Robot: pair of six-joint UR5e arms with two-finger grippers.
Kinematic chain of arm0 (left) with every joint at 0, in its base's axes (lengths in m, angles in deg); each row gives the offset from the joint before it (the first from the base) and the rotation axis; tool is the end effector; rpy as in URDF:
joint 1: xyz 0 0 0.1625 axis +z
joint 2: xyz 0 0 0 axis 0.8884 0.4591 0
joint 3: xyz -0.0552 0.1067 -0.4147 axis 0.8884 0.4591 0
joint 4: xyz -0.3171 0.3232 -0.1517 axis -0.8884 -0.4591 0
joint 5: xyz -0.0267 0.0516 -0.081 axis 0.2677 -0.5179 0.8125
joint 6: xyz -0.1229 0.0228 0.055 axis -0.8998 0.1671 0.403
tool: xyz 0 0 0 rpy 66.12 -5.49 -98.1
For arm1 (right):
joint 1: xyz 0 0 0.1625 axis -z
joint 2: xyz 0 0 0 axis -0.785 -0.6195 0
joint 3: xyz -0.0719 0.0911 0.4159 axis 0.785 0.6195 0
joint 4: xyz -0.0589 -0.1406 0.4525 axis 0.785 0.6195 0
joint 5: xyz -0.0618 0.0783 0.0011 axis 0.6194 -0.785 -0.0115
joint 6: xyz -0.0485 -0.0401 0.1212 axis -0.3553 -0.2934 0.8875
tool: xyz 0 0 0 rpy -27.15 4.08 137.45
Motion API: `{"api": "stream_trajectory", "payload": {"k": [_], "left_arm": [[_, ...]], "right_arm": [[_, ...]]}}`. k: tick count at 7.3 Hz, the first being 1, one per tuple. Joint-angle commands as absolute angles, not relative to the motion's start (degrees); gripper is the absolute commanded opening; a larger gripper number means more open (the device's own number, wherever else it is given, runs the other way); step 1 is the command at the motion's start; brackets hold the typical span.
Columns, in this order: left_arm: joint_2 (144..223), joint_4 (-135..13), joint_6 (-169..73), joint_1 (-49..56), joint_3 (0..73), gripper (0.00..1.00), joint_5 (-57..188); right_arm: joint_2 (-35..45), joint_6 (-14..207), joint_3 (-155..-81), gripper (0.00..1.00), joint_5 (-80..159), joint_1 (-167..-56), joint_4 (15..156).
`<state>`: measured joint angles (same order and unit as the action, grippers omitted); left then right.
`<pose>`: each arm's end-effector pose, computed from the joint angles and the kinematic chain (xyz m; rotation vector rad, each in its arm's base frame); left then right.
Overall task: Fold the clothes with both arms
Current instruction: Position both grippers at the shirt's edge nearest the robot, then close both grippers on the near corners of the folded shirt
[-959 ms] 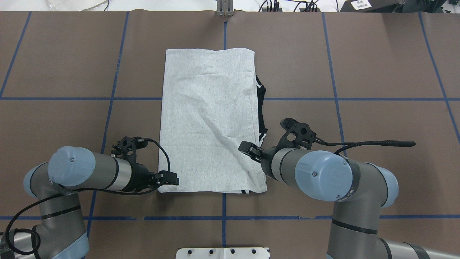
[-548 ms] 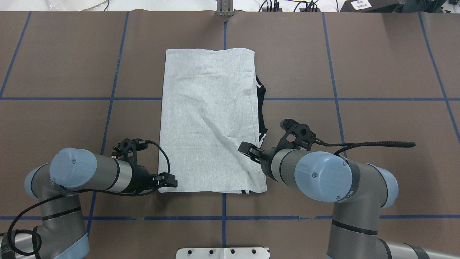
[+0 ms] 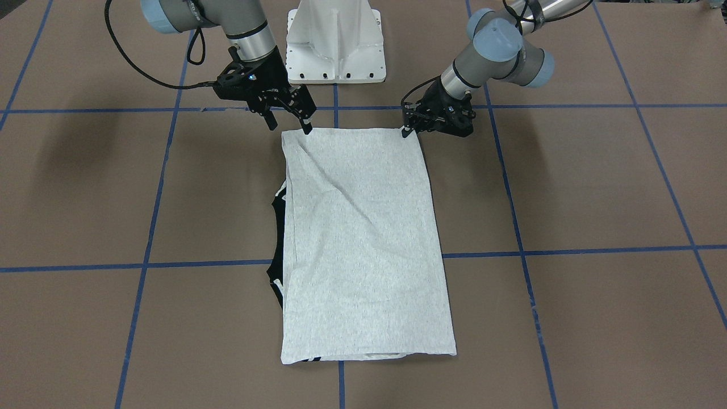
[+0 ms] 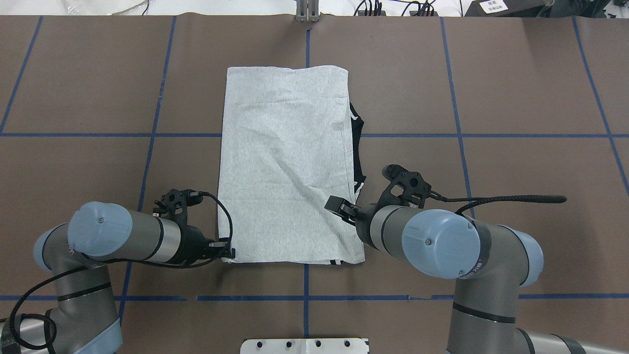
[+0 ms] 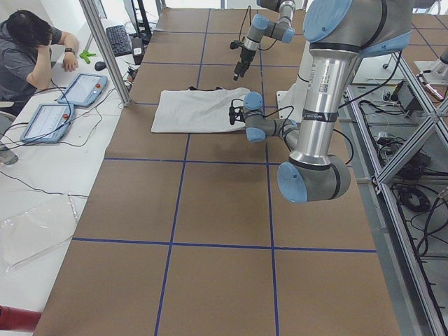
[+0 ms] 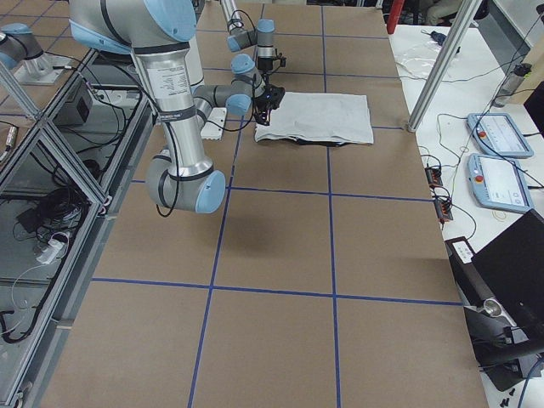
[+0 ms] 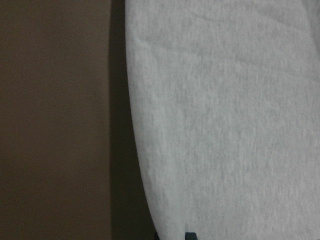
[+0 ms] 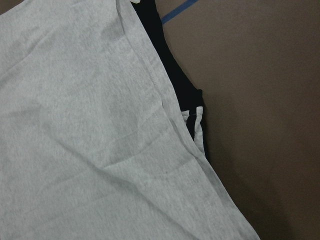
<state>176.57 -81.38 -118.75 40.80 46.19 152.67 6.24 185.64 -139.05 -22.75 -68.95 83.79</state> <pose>0.5899 -0.3328 0.3523 -0.0041 1.2382 -0.0598 -0.5746 -0.3295 0.2126 0.0871 -1.0764 0.5662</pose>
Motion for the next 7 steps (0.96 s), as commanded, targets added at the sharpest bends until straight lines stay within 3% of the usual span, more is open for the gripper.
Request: {"api": "stream_trajectory", "payload": {"k": [1, 3, 7], "left_arm": [[176.5, -81.4, -118.7, 40.8, 46.7, 0.00, 152.8], [176.7, -81.4, -118.7, 40.8, 46.9, 0.00, 152.8], [176.5, -81.3, -118.8, 40.6, 49.4, 0.00, 153.3]], "right_arm": [[6.9, 192.2, -138.9, 1.00, -22.7, -67.5, 85.1], [8.2, 198.3, -138.2, 0.99, -23.2, -65.9, 92.5], [11.8, 205.8, -130.5, 0.97, -24.7, -65.5, 91.7]]}}
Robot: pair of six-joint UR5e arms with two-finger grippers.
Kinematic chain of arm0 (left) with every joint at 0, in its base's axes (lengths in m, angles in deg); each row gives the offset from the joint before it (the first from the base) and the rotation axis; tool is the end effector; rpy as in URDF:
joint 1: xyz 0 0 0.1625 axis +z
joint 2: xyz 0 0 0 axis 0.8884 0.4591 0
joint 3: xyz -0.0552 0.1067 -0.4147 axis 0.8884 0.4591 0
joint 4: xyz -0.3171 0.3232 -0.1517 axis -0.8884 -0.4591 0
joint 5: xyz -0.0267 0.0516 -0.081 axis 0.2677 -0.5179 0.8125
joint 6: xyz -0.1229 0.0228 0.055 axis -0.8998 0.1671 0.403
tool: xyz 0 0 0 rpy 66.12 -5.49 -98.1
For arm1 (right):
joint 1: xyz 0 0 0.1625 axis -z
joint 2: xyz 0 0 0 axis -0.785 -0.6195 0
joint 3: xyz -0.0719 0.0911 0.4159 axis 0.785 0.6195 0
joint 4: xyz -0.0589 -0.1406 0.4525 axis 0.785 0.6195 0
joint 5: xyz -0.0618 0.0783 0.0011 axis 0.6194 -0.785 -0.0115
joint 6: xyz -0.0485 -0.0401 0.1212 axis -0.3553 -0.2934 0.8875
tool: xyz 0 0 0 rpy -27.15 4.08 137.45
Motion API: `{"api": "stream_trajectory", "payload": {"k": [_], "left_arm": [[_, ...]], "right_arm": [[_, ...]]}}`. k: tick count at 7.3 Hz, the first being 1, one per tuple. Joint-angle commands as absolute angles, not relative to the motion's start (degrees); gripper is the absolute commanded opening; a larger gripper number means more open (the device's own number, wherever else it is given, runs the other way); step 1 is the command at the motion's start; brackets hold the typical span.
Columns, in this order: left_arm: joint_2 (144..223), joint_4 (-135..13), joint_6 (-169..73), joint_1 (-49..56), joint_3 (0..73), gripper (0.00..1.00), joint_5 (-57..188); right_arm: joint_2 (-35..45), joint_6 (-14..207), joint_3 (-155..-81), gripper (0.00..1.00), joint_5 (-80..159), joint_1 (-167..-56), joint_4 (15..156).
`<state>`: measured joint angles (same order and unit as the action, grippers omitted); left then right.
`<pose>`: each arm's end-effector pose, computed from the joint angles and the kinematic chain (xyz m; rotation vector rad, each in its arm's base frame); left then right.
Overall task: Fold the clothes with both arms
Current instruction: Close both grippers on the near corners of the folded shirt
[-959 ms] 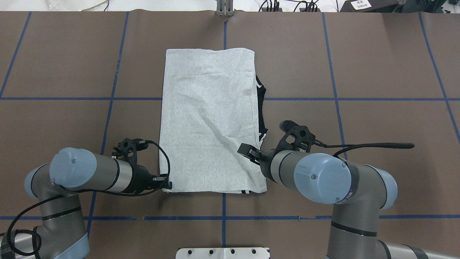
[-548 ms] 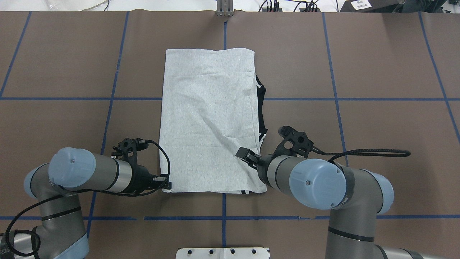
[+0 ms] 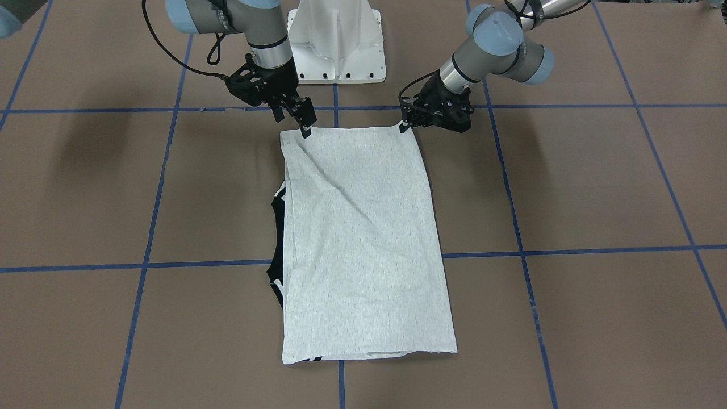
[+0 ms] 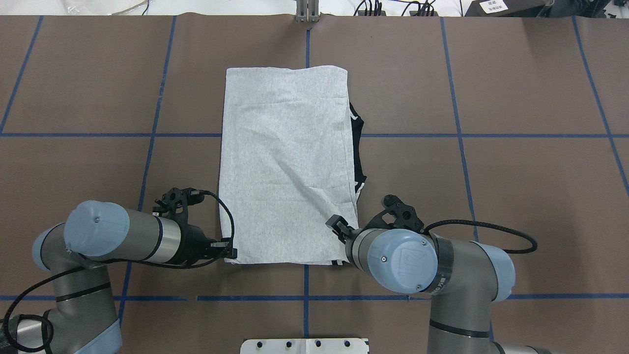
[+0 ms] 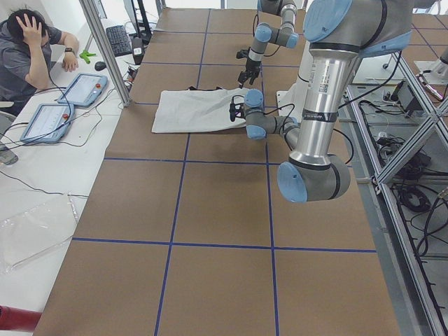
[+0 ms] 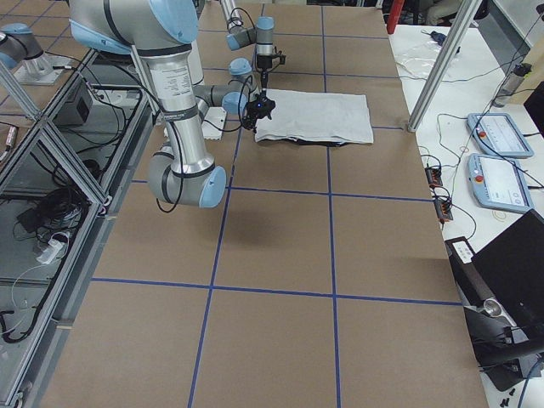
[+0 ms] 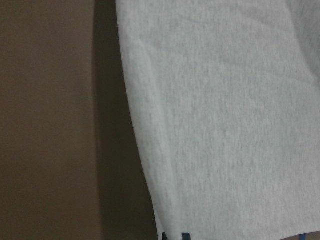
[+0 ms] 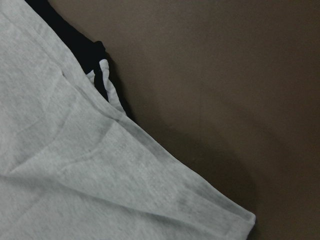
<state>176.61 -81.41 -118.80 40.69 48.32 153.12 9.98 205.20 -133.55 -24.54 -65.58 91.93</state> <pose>0.5811 -0.3295 0.3304 0.0013 1.2751 -0.0485 -0.6300 -0.2999 0.2405 -0.1244 -0.9097 0.8251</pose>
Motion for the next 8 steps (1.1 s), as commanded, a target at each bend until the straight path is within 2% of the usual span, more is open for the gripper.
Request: {"api": "stream_trajectory", "payload": {"k": [1, 4, 8], "left_arm": [[176.4, -81.3, -118.8, 40.6, 49.4, 0.00, 153.3], [176.4, -81.3, -118.8, 40.6, 49.4, 0.00, 153.4], [176.4, -81.3, -118.8, 40.6, 49.4, 0.00, 153.4]], "right_arm": [[12.0, 205.7, -130.5, 0.97, -24.7, -65.5, 91.6], [12.4, 206.7, -130.2, 0.93, -24.8, -65.1, 91.7], [15.0, 207.4, -125.9, 0.91, -24.8, -64.6, 91.6]]}}
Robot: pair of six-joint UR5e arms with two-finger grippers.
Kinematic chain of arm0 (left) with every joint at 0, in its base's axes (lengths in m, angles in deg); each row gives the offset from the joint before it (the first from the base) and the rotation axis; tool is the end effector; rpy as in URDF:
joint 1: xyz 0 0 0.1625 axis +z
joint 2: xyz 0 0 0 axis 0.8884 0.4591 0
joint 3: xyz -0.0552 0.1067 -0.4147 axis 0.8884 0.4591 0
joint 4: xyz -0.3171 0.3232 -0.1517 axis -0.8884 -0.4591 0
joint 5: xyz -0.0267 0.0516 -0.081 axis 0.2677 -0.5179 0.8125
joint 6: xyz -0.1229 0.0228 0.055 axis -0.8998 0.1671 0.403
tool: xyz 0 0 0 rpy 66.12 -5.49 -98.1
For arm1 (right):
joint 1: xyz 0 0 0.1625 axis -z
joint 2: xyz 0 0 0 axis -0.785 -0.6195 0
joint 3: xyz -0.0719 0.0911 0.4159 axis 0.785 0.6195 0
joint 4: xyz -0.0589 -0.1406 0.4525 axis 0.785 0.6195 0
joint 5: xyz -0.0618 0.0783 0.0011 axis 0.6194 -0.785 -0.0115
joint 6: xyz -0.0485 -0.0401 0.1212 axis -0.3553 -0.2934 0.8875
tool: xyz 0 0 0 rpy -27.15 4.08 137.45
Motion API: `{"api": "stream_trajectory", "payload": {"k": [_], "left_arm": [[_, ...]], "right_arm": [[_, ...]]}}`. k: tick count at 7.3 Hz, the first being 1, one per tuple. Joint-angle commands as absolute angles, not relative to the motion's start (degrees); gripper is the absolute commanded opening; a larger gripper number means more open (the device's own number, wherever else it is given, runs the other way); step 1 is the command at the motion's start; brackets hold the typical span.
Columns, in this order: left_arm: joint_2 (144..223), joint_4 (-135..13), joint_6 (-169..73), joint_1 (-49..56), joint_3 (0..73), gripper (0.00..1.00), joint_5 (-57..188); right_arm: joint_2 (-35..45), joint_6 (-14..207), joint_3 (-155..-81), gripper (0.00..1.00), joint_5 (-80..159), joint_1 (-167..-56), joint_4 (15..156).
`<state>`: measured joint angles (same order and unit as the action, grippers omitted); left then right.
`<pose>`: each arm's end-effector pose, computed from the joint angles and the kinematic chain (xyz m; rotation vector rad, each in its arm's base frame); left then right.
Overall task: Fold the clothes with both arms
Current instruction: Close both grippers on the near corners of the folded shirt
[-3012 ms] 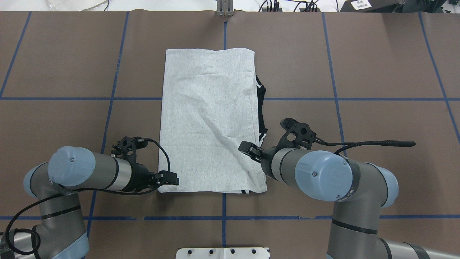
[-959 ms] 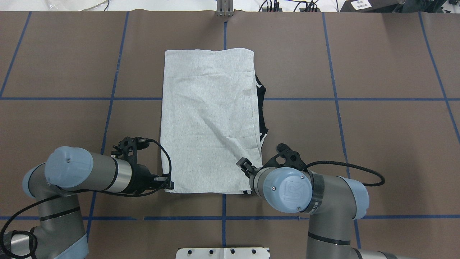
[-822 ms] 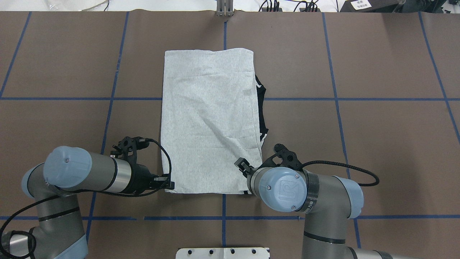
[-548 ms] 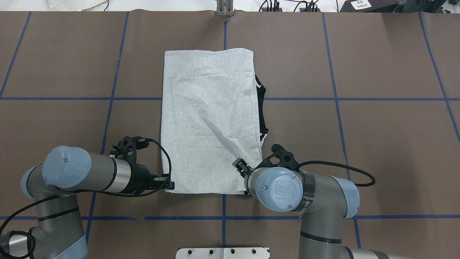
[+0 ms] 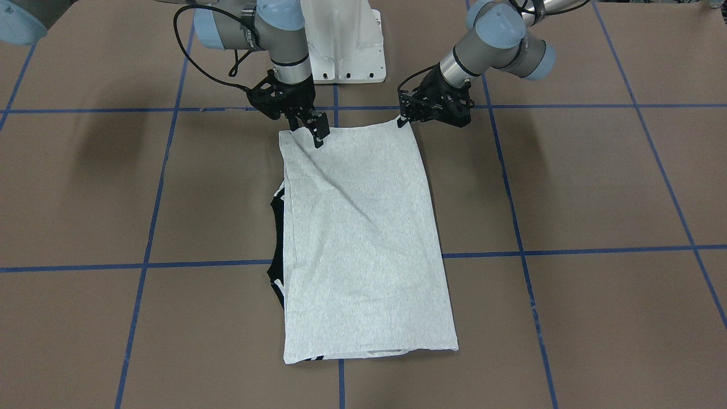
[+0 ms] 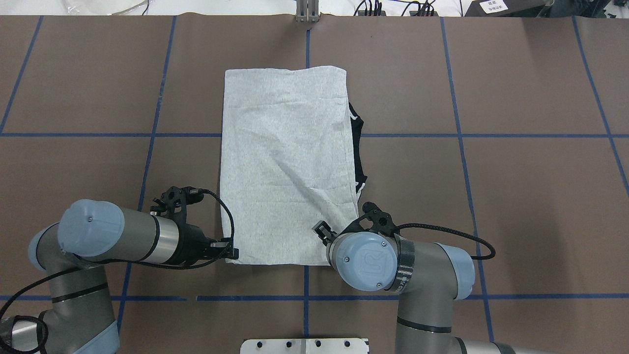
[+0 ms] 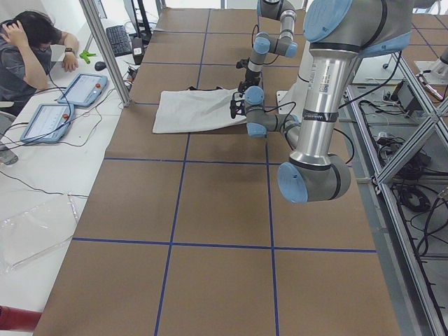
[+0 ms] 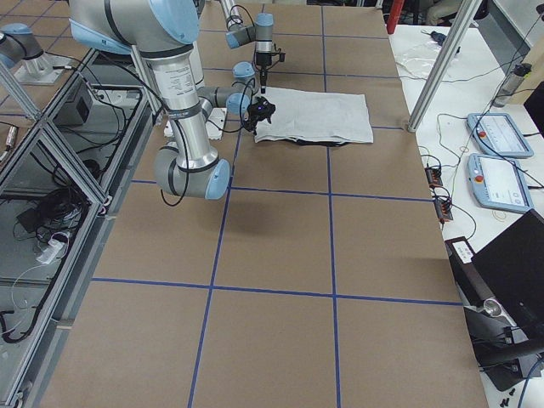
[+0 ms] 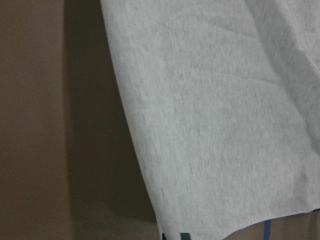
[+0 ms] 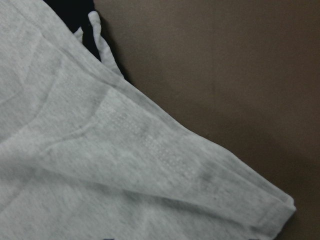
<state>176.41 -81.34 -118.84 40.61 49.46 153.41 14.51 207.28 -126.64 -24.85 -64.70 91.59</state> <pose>0.5755 -0.3275 0.3215 0.0020 1.2898 -0.0434 -0.6764 -0.2991 0.2445 -0.1451 -0.8705 0.8461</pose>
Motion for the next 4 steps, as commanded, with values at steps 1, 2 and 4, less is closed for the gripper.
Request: {"api": "stream_trajectory", "payload": {"k": [1, 2, 4], "left_arm": [[176.4, -81.4, -118.8, 40.6, 49.5, 0.00, 153.4], [176.4, -81.3, -118.8, 40.6, 49.5, 0.00, 153.4], [176.4, -81.3, -118.8, 40.6, 49.5, 0.00, 153.4]], "right_arm": [[15.1, 207.6, -125.9, 0.87, -24.8, -64.6, 91.6], [15.1, 208.2, -125.9, 0.77, -24.7, -64.4, 91.5], [15.3, 211.0, -125.9, 0.38, -24.7, -64.3, 91.4]]}}
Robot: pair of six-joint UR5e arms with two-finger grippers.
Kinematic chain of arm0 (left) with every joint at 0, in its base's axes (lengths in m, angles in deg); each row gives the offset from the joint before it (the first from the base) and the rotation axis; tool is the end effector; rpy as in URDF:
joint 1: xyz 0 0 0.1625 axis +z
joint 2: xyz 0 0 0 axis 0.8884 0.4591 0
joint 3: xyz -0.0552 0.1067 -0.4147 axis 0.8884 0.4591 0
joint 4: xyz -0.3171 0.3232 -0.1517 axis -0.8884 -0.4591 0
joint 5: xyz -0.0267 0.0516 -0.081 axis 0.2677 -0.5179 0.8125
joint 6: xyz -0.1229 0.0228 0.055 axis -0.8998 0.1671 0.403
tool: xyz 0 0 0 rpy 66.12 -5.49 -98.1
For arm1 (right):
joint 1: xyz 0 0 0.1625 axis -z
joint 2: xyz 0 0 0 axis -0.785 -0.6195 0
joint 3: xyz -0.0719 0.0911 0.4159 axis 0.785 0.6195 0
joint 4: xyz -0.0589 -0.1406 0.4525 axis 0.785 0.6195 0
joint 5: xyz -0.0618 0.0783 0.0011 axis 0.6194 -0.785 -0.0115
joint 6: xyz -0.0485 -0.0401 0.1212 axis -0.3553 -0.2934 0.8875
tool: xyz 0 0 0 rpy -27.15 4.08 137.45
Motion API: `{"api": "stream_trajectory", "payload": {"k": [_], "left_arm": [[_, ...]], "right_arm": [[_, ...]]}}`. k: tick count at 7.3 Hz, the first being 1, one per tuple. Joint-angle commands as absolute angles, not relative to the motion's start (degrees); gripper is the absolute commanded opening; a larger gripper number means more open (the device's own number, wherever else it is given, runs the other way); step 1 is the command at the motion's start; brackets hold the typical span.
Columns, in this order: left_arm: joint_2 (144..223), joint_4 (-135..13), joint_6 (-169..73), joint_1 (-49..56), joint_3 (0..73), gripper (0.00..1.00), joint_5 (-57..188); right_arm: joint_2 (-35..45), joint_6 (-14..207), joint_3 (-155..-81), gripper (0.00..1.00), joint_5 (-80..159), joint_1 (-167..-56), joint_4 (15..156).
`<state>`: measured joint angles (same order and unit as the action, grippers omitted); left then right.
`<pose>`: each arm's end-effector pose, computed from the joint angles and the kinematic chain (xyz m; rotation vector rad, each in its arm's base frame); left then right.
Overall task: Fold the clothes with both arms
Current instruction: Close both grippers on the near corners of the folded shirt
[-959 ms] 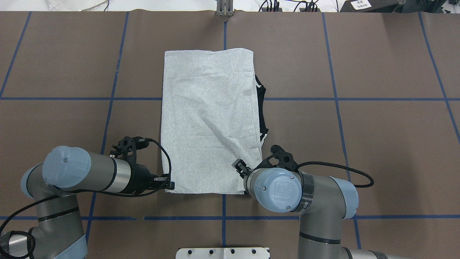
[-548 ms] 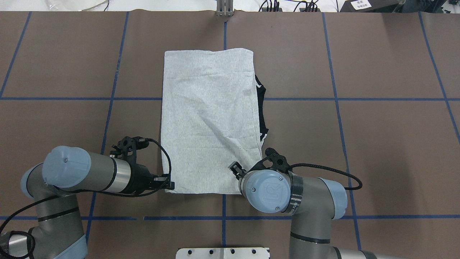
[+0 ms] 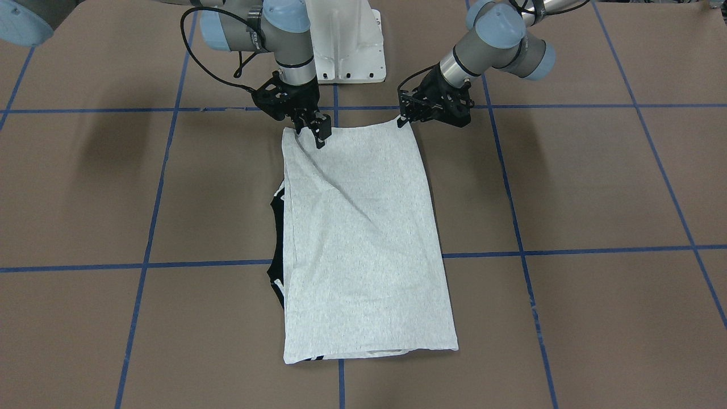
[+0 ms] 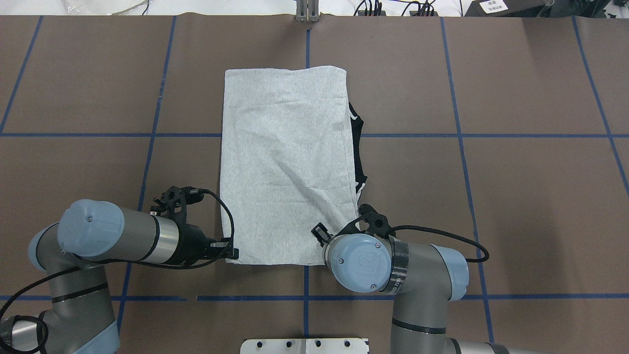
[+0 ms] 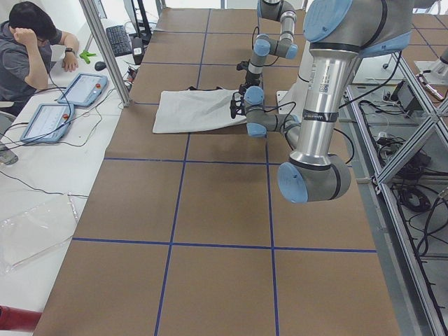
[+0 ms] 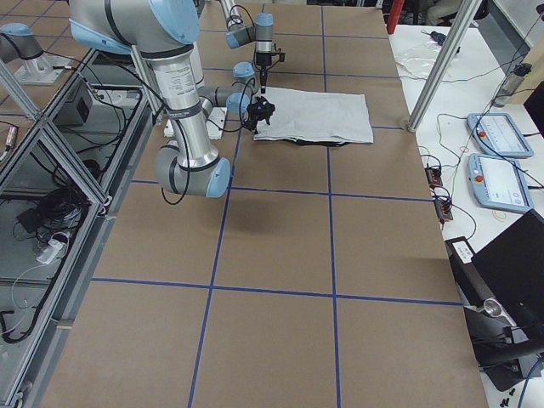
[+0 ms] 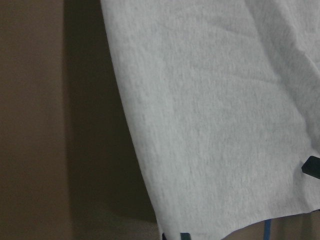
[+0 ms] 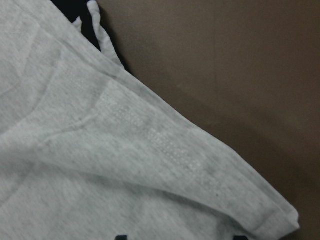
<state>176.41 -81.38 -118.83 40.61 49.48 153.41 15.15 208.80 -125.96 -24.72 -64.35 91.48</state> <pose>0.5754 -0.3275 0.3212 0.0024 1.2908 -0.0431 -0.6824 -0.2962 0.2421 -0.1577 -0.8711 0.8660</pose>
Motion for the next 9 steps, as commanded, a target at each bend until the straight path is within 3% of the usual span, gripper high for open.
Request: {"api": "stream_trajectory", "payload": {"k": [1, 5, 7, 9], "left_arm": [[176.4, -81.3, -118.8, 40.6, 49.5, 0.00, 153.4], [176.7, -81.3, -118.8, 40.7, 50.0, 0.00, 153.5], [176.2, -75.4, -118.8, 40.0, 58.1, 0.00, 159.4], [176.6, -61.8, -118.8, 40.1, 71.3, 0.00, 160.9]], "right_arm": [[15.9, 212.1, -125.9, 0.00, -24.6, -64.3, 91.5], [15.7, 212.8, -128.6, 0.00, -24.9, -65.1, 92.4], [15.1, 212.9, -140.1, 0.00, -26.9, -65.3, 103.0], [15.5, 213.3, -154.3, 0.00, -26.9, -62.4, 118.7]]}}
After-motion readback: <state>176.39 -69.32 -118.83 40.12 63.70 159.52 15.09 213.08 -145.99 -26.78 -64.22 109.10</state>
